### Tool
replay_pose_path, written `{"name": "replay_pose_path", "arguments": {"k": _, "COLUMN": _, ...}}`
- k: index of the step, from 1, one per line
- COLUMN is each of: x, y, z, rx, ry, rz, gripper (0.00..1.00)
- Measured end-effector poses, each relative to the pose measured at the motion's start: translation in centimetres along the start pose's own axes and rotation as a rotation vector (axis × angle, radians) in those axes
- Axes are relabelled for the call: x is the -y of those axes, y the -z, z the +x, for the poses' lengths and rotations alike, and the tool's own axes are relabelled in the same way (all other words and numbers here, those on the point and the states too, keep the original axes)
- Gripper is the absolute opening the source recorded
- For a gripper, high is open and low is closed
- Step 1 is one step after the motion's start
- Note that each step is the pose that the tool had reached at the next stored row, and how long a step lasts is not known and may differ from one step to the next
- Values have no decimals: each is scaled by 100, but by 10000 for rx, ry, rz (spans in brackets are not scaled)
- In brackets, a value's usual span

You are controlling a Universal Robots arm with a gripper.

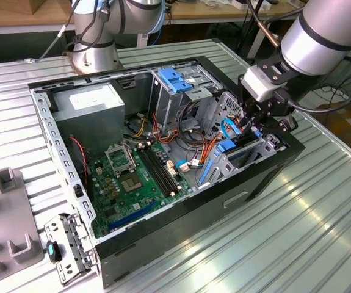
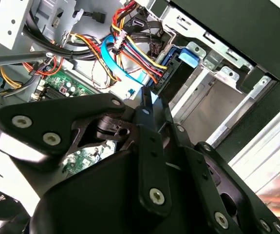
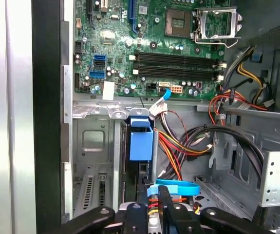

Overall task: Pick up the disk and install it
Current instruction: 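Insert the second disk wire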

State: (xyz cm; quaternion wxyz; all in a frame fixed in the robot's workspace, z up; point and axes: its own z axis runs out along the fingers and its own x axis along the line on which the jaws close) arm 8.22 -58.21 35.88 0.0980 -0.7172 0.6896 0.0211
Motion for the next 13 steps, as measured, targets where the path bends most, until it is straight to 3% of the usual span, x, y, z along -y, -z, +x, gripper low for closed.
{"name": "replay_pose_path", "arguments": {"k": 4, "x": 2, "y": 1, "z": 0, "rx": -1, "ry": 0, "rz": 0, "gripper": 11}}
{"name": "replay_pose_path", "arguments": {"k": 13, "x": 7, "y": 0, "z": 0, "rx": 2, "ry": 0, "rz": 0, "gripper": 11}}
